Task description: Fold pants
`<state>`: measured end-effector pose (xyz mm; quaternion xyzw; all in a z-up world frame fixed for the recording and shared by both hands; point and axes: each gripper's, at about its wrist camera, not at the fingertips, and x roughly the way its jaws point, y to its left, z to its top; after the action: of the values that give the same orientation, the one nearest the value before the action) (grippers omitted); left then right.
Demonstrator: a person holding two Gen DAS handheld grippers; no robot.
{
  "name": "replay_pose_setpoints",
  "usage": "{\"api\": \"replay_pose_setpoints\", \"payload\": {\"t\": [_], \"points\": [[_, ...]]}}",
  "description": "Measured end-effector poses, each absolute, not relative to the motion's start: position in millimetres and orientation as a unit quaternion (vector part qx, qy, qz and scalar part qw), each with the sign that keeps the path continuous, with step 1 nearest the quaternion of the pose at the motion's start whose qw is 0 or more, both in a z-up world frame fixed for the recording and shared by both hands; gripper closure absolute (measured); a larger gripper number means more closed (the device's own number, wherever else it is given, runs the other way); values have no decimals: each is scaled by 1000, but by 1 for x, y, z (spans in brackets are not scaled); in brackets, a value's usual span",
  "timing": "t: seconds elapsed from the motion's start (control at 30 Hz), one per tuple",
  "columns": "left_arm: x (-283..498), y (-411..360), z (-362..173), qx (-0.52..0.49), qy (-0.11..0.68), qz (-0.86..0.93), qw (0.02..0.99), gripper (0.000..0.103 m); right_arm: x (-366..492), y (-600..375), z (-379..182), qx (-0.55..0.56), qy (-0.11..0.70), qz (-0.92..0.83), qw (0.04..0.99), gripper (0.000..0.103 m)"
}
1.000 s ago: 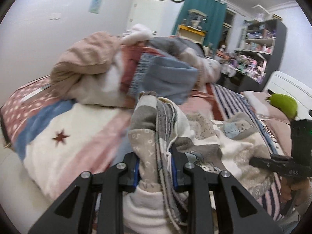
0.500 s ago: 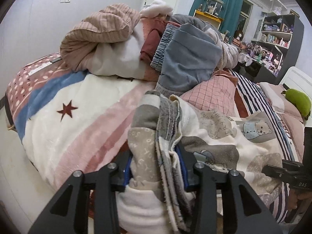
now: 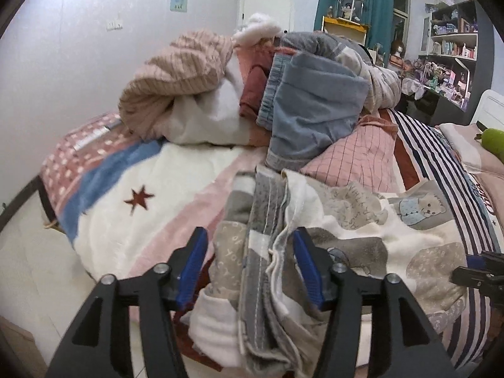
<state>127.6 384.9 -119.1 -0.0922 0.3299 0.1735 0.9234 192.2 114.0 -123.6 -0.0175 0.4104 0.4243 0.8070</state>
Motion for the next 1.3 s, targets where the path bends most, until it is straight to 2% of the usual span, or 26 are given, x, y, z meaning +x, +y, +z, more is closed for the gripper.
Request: {"api": "replay_pose_setpoints", "payload": {"t": [0.1,0.57,0.7,1.07,1.23,1.3], "points": [[120,376,-108,-76,325,182,925,44,188,109,-119,-25,405,422,811,65],[96,287,-73,-47,296,157,941,26,157,43,-100,-28,378,402,833,43],[101,256,-67,-42,293,137,945,25,152,17,-96,-25,368,388,844,37],[130,165,-72,-21,297,68,952,25,140,-73,-90,7,343,332,879,34],[132,125,-74,-1,272,71,960,25,120,-106,-83,10,313,306,899,25],[131,115,-77,1,262,82,962,21,114,-120,-81,14,298,294,908,23]]}}
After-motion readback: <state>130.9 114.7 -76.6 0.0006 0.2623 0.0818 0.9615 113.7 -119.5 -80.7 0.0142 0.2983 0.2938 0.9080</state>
